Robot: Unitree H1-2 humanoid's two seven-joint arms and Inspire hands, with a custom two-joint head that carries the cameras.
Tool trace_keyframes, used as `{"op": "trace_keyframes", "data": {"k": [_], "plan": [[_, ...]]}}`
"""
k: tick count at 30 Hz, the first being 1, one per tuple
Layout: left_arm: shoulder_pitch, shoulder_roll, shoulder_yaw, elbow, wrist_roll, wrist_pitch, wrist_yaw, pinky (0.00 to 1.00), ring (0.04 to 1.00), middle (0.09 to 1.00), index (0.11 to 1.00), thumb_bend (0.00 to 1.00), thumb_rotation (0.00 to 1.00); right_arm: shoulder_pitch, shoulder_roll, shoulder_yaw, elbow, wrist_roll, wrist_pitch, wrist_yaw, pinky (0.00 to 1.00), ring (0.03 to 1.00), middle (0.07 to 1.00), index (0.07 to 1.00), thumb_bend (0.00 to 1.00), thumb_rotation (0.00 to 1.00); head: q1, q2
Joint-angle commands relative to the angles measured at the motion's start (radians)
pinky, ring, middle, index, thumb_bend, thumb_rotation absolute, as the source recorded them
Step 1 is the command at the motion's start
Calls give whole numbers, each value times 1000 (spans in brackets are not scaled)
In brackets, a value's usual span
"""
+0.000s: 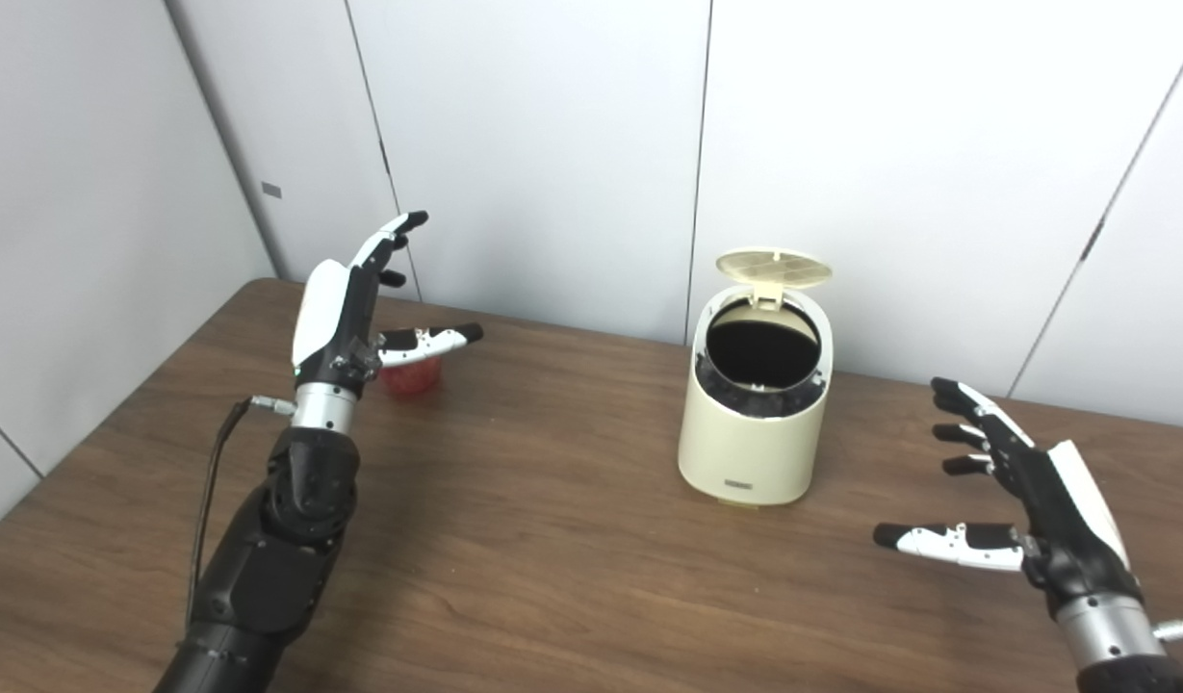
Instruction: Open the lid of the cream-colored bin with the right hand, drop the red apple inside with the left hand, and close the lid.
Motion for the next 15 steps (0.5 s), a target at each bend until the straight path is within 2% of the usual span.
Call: {"op": "trace_keyframes", "data": {"k": [1, 7, 15], "plan": [[-53, 32, 1, 5, 14, 1, 35, 711, 870, 889, 892, 908, 169, -39, -11, -9, -36, 5, -1, -3, 673, 804, 882, 871, 740, 50, 1, 1], [-68, 48, -5, 71, 14, 9, 57, 683, 867, 891, 888, 921, 157, -37, -21, -12, -41, 5, -4, 1, 661, 799, 875, 867, 740, 74, 1, 5], [-78, 67, -23, 137, 28, 30, 88, 669, 875, 888, 886, 927, 171, -41, -21, -16, -49, 22, 4, 8, 657, 803, 877, 867, 739, 46, 3, 4]]}}
